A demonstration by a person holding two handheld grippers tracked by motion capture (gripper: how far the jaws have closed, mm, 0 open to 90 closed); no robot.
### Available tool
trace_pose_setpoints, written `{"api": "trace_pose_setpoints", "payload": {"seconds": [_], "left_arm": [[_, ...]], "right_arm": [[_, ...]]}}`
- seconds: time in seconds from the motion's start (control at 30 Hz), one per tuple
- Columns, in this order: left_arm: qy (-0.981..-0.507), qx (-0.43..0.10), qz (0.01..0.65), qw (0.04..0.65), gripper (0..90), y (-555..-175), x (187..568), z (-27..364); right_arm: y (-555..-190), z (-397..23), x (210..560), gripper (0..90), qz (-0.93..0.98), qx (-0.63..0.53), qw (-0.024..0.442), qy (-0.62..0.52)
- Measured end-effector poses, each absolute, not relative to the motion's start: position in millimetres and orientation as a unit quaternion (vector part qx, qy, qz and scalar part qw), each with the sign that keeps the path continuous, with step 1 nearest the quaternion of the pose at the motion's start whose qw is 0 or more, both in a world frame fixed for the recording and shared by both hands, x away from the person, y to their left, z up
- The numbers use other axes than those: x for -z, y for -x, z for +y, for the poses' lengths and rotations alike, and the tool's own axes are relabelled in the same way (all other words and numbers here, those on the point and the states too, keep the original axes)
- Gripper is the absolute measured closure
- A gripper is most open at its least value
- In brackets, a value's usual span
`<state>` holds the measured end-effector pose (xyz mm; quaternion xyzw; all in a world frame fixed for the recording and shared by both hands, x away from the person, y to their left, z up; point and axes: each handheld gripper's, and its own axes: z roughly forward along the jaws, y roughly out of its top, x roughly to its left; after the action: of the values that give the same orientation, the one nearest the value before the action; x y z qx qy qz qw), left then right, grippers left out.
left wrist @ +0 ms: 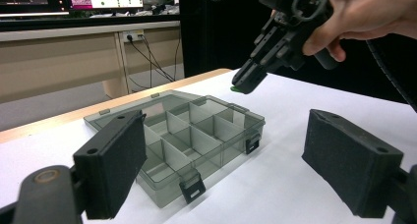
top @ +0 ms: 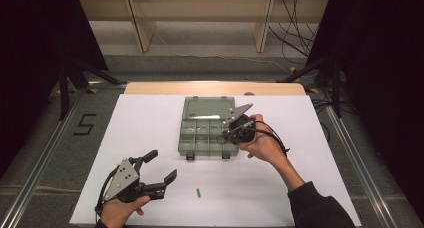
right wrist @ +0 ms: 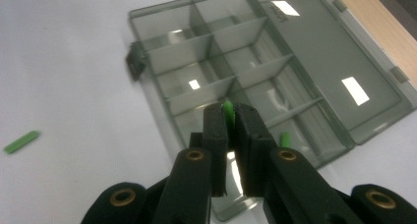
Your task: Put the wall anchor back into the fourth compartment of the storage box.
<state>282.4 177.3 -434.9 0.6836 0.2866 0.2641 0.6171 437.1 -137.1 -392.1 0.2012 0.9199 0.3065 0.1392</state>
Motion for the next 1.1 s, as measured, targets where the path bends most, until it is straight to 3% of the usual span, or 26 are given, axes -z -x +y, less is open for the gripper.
{"api": "trace_pose_setpoints", "payload": {"seconds": [1.1], "left_arm": [[-0.683, -0.264, 0.286, 0.619, 15.8, -282.4, 434.6, 177.6]], "right_arm": [[-484.5, -153.7, 420.3, 84.0, 0.912, -0.281, 0.166, -0.248]]}}
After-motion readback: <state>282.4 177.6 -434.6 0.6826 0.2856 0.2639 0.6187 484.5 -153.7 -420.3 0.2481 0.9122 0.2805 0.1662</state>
